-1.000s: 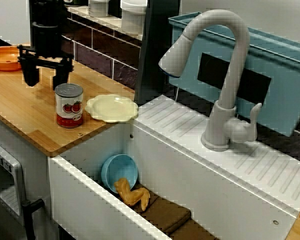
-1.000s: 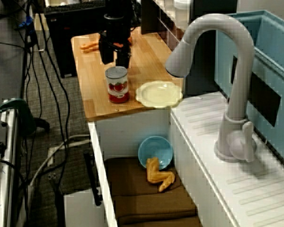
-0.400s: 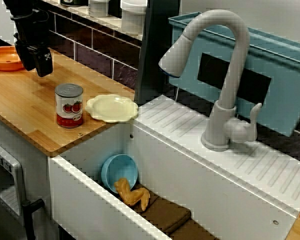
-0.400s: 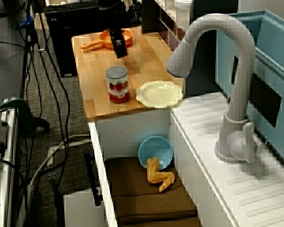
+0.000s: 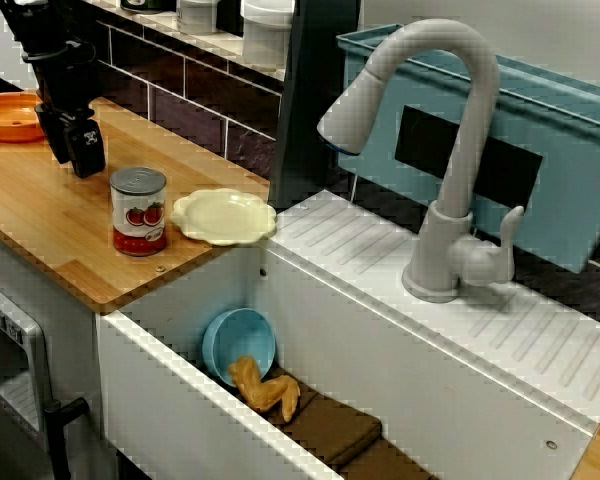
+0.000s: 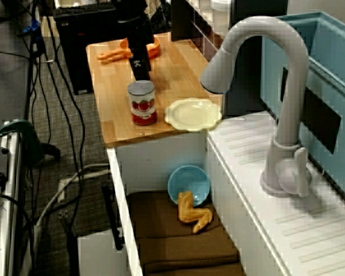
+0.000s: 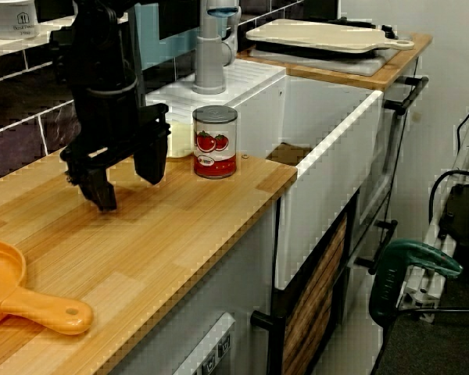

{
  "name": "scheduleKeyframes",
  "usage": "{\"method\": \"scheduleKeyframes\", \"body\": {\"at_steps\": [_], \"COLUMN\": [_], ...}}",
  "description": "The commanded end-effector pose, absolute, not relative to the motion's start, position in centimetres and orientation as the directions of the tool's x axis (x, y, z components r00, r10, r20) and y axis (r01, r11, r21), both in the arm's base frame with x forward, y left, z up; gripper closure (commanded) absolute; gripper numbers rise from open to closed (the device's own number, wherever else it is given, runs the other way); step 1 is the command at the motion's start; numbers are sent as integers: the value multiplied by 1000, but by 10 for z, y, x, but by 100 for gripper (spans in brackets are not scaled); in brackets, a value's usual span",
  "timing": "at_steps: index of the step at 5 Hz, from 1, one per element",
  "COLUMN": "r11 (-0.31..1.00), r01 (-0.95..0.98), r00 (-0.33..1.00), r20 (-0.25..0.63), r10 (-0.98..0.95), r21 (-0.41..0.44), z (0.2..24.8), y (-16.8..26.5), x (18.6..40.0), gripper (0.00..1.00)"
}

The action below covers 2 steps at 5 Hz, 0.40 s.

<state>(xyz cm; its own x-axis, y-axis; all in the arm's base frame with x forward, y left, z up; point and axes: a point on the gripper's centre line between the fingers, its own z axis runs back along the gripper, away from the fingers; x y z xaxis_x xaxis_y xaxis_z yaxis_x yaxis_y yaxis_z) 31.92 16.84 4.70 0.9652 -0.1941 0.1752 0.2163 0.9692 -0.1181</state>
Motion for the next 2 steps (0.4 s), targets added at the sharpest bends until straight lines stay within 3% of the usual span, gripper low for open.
{"method": "scheduleKeyframes", "body": {"at_steps": [1,2], "r11": [952,952], "r01": [293,290], "r00": [946,947], "r20": [172,172], "r10": [-274,-271], "r21": [-92,-96], "z": [89,92], "y": [144,143], "x": [324,324], "gripper": [0,0]}}
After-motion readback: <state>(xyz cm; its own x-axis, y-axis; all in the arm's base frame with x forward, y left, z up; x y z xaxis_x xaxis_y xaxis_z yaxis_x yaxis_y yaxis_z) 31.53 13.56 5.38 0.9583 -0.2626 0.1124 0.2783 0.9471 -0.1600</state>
